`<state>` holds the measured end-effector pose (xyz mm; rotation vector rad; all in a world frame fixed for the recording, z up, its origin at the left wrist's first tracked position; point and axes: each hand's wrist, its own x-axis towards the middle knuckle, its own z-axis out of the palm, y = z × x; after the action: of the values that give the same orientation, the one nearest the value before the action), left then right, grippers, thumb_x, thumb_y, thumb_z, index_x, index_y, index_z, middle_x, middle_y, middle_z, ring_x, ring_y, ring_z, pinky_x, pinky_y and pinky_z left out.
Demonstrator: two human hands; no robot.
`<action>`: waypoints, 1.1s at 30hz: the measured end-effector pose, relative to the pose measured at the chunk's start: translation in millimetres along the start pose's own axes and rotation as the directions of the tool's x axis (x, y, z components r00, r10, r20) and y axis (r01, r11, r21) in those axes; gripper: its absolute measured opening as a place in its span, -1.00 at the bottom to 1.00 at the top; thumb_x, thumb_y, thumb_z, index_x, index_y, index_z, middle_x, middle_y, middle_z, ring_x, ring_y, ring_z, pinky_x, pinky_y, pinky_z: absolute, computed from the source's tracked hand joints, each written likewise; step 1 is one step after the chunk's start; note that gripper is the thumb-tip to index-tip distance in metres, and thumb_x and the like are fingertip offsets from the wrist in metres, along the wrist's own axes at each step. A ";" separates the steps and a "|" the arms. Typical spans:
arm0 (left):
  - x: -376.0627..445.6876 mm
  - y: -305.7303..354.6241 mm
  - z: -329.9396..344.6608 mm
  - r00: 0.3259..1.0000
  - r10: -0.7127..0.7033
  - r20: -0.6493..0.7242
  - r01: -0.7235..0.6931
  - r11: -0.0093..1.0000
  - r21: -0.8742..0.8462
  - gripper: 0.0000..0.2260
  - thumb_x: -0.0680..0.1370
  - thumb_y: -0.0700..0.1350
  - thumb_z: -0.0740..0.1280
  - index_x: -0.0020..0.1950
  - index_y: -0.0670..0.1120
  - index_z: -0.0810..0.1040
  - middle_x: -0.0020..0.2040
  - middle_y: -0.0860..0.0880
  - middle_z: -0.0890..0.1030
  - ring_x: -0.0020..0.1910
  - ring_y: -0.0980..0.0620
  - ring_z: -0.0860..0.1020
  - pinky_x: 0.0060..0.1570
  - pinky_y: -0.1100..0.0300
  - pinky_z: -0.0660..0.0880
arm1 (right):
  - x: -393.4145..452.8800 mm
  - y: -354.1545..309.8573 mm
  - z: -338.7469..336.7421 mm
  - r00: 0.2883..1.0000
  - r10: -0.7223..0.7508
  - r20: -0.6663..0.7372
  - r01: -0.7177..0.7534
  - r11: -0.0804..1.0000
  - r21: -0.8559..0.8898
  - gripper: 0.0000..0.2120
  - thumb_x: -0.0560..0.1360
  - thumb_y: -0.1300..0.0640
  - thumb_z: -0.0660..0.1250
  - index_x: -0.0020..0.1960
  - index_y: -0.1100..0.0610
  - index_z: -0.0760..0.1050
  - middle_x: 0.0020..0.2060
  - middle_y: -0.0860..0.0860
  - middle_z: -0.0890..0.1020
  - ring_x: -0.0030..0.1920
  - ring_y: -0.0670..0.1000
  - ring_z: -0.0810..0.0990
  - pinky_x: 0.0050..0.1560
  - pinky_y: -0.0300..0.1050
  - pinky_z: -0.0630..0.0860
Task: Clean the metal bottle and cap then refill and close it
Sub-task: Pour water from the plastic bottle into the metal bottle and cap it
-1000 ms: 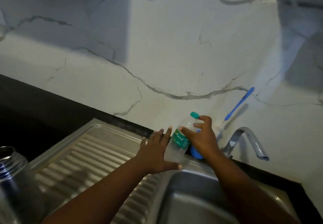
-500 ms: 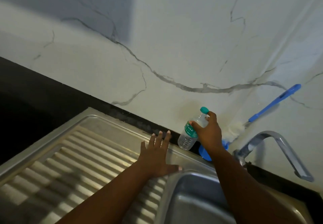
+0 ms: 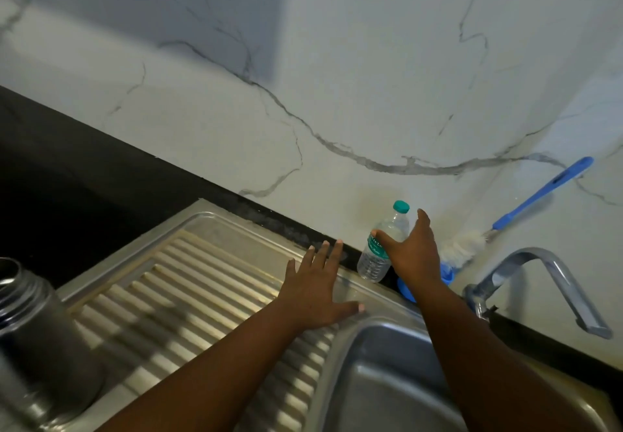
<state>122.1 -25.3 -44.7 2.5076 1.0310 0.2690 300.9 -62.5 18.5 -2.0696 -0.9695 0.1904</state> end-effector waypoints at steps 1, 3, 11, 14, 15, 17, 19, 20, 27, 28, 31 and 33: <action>-3.7 -0.1 -0.4 1.000 -0.006 0.000 0.006 1.000 0.002 -0.01 0.44 0.46 0.20 0.57 0.06 -0.35 0.61 -0.04 -0.21 0.59 -0.11 -0.18 0.50 -0.26 -0.08 | -4.7 -2.1 -2.3 1.000 0.002 -0.014 -0.002 1.000 0.001 -0.13 0.41 -0.05 0.46 0.52 0.08 0.01 0.45 0.09 0.27 0.39 0.14 0.33 0.32 0.07 0.33; -12.3 0.3 -0.9 1.000 -0.016 -0.002 0.016 1.000 0.001 0.00 0.43 0.46 0.20 0.57 0.06 -0.35 0.61 -0.04 -0.22 0.59 -0.12 -0.17 0.49 -0.25 -0.09 | -17.3 -5.2 -7.8 0.999 -0.009 -0.049 0.009 1.000 0.002 -0.12 0.40 -0.05 0.46 0.52 0.10 0.01 0.47 0.09 0.22 0.42 0.13 0.28 0.35 0.06 0.29; -69.9 4.1 -18.3 1.000 -0.028 -0.002 0.028 0.999 -0.041 -0.02 0.44 0.44 0.23 0.58 0.09 -0.30 0.62 -0.06 -0.14 0.59 -0.14 -0.09 0.49 -0.26 -0.08 | -109.1 -8.2 0.2 0.981 -0.196 0.000 0.189 0.947 -0.260 -0.60 0.43 0.02 0.43 0.19 0.16 0.46 0.07 0.15 0.57 0.11 0.19 0.52 0.08 0.01 0.44; -102.3 -4.1 -26.8 1.000 -0.020 -0.003 0.020 0.998 -0.053 -0.06 0.45 0.41 0.26 0.60 0.07 -0.19 0.62 -0.08 -0.08 0.59 -0.13 -0.07 0.50 -0.23 -0.06 | -146.0 -10.0 11.8 0.935 -0.294 0.196 0.344 0.887 -0.309 -0.80 0.42 0.08 0.41 0.02 0.05 0.55 -0.07 0.03 0.60 0.00 0.09 0.56 -0.01 -0.04 0.47; -114.3 -8.1 -29.2 1.000 -0.016 0.007 0.017 0.998 -0.053 -0.08 0.46 0.39 0.27 0.61 0.07 -0.15 0.62 -0.07 -0.08 0.59 -0.12 -0.07 0.51 -0.21 -0.06 | -157.3 -13.9 14.4 0.913 -0.318 0.256 0.389 0.868 -0.309 -0.85 0.42 0.08 0.39 -0.01 0.01 0.55 -0.09 0.00 0.59 -0.02 0.05 0.55 -0.02 -0.07 0.46; -141.8 -16.1 -34.3 1.000 -0.009 0.016 0.010 0.998 -0.058 -0.10 0.43 0.41 0.26 0.61 0.08 -0.05 0.62 -0.07 -0.04 0.59 -0.10 -0.04 0.51 -0.18 -0.02 | -178.2 -25.3 17.3 0.881 -0.326 0.344 0.429 0.857 -0.286 -0.93 0.44 0.07 0.35 -0.08 -0.06 0.54 -0.13 -0.04 0.59 -0.04 0.01 0.54 -0.04 -0.11 0.45; -173.0 -26.8 -41.6 0.999 0.003 -0.051 -0.009 0.994 -0.105 -0.11 0.35 0.47 0.17 0.58 0.06 0.13 0.59 -0.08 0.14 0.57 -0.05 0.11 0.51 -0.11 0.10 | -198.6 -40.0 20.7 0.858 -0.315 0.406 0.439 0.860 -0.260 -0.94 0.43 0.03 0.31 -0.19 -0.12 0.51 -0.16 -0.07 0.60 -0.08 -0.02 0.55 -0.07 -0.11 0.47; -191.8 -32.7 -46.4 0.992 0.024 -0.126 -0.041 0.990 -0.132 -0.16 0.35 0.45 0.15 0.53 0.05 0.27 0.53 -0.07 0.29 0.51 -0.03 0.25 0.47 -0.06 0.20 | -210.3 -46.1 23.3 0.842 -0.321 0.434 0.450 0.861 -0.238 -0.91 0.41 0.01 0.28 -0.25 -0.14 0.48 -0.18 -0.08 0.60 -0.10 -0.04 0.55 -0.08 -0.10 0.48; -334.0 -97.4 -73.7 0.737 -0.037 -0.675 -0.169 0.957 -0.237 -0.83 0.49 0.16 0.35 -0.02 0.13 0.60 -0.05 0.19 0.61 0.00 0.26 0.57 -0.02 0.12 0.53 | -291.9 -58.9 39.5 0.707 -0.405 0.580 0.590 0.790 -0.168 -0.83 0.45 0.02 0.27 0.01 -0.05 0.57 0.00 -0.04 0.60 0.05 -0.01 0.54 0.05 -0.12 0.48; -345.2 -104.3 -79.4 0.723 -0.119 -0.681 -0.121 0.948 -0.293 -0.82 0.45 0.19 0.36 -0.01 0.18 0.55 -0.03 0.20 0.58 0.01 0.27 0.54 -0.02 0.17 0.50 | -302.9 -60.1 40.0 0.697 -0.394 0.599 0.595 0.785 -0.175 -0.81 0.45 0.03 0.26 0.04 -0.05 0.57 0.03 -0.03 0.59 0.08 0.00 0.53 0.07 -0.13 0.47; -352.8 -113.7 -94.3 0.674 -0.346 -0.653 0.082 0.913 -0.399 -0.45 0.37 0.13 0.54 0.28 0.02 0.46 0.21 -0.04 0.49 0.20 0.04 0.49 0.16 0.02 0.47 | -326.1 -59.7 40.2 0.690 -0.342 0.638 0.598 0.766 -0.236 -0.75 0.47 0.07 0.26 0.13 -0.08 0.52 0.13 -0.02 0.53 0.16 0.02 0.47 0.13 -0.11 0.44; -347.7 -114.0 -103.7 0.697 -0.459 -0.551 0.195 0.861 -0.470 -0.09 0.30 0.09 0.60 0.51 -0.10 0.22 0.45 -0.15 0.28 0.41 -0.15 0.32 0.33 -0.11 0.37 | -334.8 -61.9 39.0 0.701 -0.334 0.630 0.592 0.765 -0.253 -0.72 0.48 0.07 0.27 0.18 -0.10 0.50 0.17 -0.03 0.51 0.19 0.02 0.46 0.15 -0.10 0.43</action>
<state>-229.2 -166.8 -9.7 1.8290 1.4976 1.1720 16.7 -248.8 -25.8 -2.0980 -2.0572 0.3299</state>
